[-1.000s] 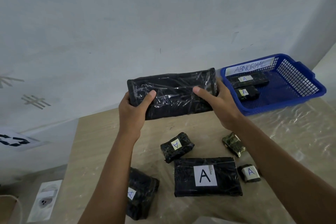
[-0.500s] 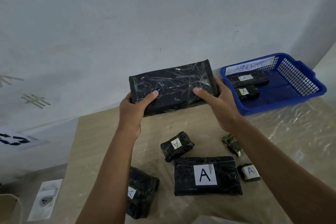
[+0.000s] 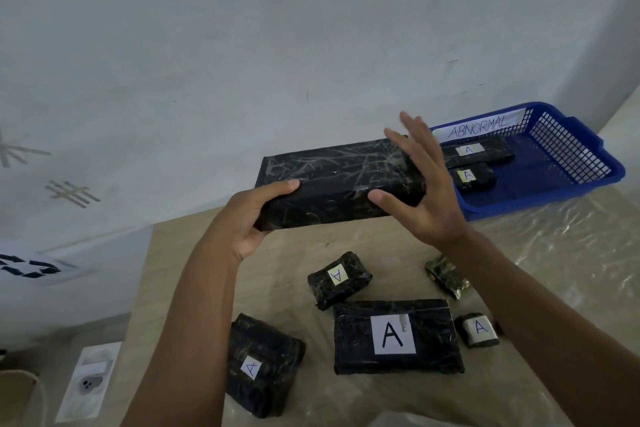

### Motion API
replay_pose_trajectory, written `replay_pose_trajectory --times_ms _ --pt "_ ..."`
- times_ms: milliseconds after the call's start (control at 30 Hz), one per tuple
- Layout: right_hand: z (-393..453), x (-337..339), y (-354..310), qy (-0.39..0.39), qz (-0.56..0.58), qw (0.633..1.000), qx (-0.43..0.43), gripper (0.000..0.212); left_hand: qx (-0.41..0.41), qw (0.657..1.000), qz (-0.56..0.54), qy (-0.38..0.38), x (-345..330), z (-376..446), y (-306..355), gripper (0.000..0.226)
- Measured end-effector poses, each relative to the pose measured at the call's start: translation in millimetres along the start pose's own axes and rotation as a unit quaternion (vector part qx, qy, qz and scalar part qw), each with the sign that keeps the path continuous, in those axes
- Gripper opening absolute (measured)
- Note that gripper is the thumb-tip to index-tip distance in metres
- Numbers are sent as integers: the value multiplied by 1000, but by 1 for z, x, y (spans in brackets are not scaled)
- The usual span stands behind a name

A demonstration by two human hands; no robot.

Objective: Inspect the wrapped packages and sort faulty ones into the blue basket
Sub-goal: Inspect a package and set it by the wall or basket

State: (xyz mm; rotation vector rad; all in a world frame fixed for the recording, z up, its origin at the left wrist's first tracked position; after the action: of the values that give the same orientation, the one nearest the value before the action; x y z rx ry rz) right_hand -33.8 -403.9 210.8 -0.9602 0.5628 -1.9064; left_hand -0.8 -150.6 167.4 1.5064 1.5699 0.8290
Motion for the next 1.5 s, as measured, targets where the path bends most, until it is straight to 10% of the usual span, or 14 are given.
replay_pose_trajectory --times_ms 133,333,667,1500 --pt "3 11 2 66 74 995 5 32 -12 999 -23 -39 -14 -9 4 29" --pt "9 12 26 99 177 974 -100 26 -129 989 33 -66 -18 -17 19 110" --pt "22 3 20 70 267 940 -199 15 -429 884 148 114 -12 -43 58 19" --pt "13 6 -8 36 182 977 -103 26 -248 967 15 56 0 -17 39 61"
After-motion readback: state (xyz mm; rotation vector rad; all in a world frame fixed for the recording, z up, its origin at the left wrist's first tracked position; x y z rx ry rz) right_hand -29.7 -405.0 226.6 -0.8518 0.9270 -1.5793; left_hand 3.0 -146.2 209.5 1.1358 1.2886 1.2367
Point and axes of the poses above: each hand's wrist, its own z-axis towards the middle knuckle, its own x-axis out of the back of the hand, y = z × x, the point moved 10 cm from there along z, towards the middle knuckle, and after that the axes turned 2 degrees about -z, right-handed, at the moved point
